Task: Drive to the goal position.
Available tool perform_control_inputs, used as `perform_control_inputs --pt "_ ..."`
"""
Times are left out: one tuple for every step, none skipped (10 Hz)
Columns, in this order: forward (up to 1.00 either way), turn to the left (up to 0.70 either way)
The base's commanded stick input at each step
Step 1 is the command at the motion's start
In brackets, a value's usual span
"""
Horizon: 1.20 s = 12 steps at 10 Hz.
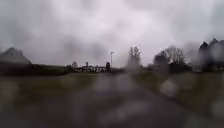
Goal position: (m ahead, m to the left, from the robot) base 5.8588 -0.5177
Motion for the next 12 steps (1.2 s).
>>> perform_control_inputs --pt "1.0 0.0" --pt "1.0 0.0" --pt "1.0 0.0" --pt "1.0 0.0" --pt "1.0 0.0" --pt "1.0 0.0" --pt "1.0 0.0" --pt "1.0 0.0" --pt "1.0 0.0" --pt "1.0 0.0" --pt "1.0 0.0" --pt "1.0 0.0"
